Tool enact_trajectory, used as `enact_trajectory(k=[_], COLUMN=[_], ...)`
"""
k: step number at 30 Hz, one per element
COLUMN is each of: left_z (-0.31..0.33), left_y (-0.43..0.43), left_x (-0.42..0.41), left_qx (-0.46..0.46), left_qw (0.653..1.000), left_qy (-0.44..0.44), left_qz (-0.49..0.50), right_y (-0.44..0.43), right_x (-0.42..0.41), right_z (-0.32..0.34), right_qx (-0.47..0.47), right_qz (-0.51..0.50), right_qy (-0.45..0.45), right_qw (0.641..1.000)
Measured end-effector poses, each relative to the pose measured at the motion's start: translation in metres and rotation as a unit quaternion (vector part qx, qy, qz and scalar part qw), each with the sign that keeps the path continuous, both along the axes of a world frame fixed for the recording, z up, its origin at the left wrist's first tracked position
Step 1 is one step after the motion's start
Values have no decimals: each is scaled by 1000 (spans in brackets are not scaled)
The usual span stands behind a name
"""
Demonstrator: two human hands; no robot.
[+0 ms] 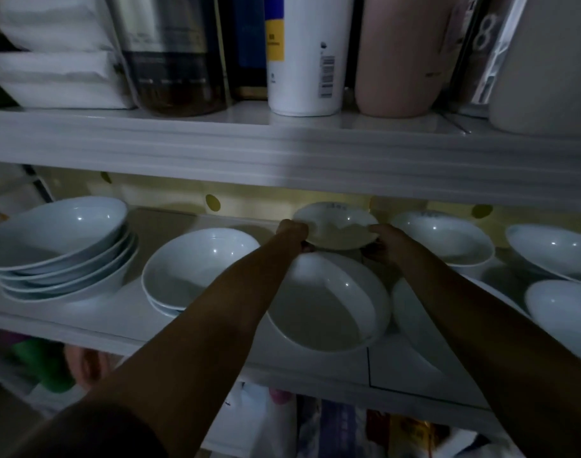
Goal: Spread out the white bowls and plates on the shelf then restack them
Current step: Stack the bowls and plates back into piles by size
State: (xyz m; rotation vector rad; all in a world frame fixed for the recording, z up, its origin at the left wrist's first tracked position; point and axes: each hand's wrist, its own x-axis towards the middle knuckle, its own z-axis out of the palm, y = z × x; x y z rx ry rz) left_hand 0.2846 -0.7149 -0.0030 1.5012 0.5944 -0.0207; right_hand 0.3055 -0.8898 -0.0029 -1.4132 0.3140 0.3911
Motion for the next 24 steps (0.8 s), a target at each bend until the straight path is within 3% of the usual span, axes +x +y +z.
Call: enact_trajectory(k=[5, 8, 13, 20, 24], left_z=[30, 46, 61, 71, 67], left_y=[15, 34, 51, 60, 61], left_x=[-5, -15, -49, -95, -119], left_qx=[-35, -19, 10, -31, 29], left_qw=[999, 999, 996, 992, 987], left_qy=[-32, -18, 35, 55, 81], left_qz=[18, -36, -85, -107, -138], right_y=[-6, -14, -23, -7, -6], right_x=[2, 0, -22, -59, -79], right_z=[18, 27, 44, 62, 45], right_qx=[67, 87, -42, -91, -229], right_qz=[-29, -24, 11, -17, -7], right_qy=[-66, -79, -81, -100, -112], right_qw=[995, 993, 996, 991, 967])
